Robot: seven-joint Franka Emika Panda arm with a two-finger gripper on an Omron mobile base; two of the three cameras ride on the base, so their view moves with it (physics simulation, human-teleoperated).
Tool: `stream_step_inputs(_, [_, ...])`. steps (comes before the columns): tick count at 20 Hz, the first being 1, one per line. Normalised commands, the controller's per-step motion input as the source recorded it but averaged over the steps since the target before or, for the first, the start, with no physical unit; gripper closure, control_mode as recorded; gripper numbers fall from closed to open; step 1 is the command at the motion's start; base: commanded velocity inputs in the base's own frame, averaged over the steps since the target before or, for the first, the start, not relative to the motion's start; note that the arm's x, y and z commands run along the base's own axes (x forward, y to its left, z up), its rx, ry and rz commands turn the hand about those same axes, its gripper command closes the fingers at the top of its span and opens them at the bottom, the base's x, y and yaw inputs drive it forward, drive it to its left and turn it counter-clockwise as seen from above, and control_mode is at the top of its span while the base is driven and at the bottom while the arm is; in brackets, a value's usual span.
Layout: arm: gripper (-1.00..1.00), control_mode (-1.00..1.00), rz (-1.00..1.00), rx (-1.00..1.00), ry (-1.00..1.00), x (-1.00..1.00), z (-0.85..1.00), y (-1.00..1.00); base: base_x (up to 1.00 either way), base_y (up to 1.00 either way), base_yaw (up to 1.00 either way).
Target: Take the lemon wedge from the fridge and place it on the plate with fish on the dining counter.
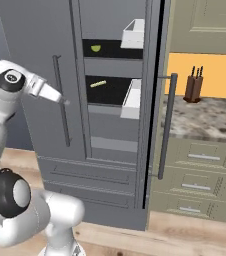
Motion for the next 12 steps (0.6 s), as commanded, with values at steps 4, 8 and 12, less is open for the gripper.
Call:
stream_step_inputs(4, [-1.0, -1.0, 0.55, 0.57, -0.08, -0.11, -0.21, 0.01, 0.0, 0.0, 0.0])
stream_step_inputs(8, [-1.0, -1.0, 0.19, 0.43, -0.36, -0.21, -0.66, 0.18, 0.0, 0.0, 0.0])
stream_step_inputs(12, [-1.0, -1.0, 0.1, 0.16, -0.16, 0.1, -0.31, 0.93, 0.0, 0.0, 0.0])
